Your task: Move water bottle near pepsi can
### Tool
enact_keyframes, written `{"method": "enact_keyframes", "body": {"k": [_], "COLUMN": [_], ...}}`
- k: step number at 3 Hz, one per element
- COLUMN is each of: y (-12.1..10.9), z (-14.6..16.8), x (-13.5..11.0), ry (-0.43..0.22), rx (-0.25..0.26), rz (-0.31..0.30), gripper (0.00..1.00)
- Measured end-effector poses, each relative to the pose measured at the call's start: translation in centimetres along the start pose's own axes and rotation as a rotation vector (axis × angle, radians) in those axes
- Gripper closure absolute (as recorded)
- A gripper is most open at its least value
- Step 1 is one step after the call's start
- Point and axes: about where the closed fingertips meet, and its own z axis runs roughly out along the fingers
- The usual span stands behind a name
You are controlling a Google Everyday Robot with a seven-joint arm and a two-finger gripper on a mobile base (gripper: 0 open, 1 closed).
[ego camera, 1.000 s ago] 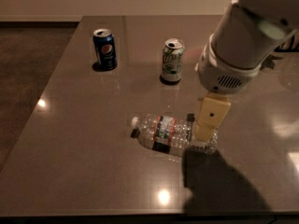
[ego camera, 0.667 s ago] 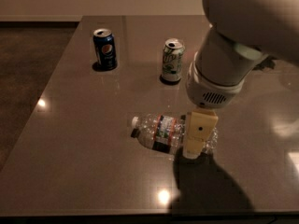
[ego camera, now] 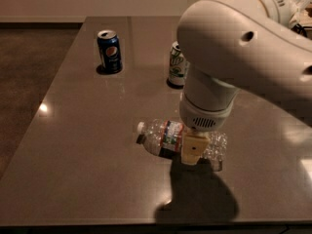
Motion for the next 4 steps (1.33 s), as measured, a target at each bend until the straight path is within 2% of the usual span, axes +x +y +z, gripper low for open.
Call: {"method": "enact_keyframes", "body": {"k": [1,2,3,4], "y": [0.0,-0.9,-1.9,-4.6], "z": [0.6,-0.1,-1.5,-3.5], "x": [-0.2,-1.6,-5.0,-10.8], "ry": [0.016,-0.012,-0.046,-0.08], "rx": [-0.017,-0.041,-0.043,-0.03], "rz": [0.014,0.033,0.015,-0.021], "gripper": [0.54,0.77,0.99,1.0]}}
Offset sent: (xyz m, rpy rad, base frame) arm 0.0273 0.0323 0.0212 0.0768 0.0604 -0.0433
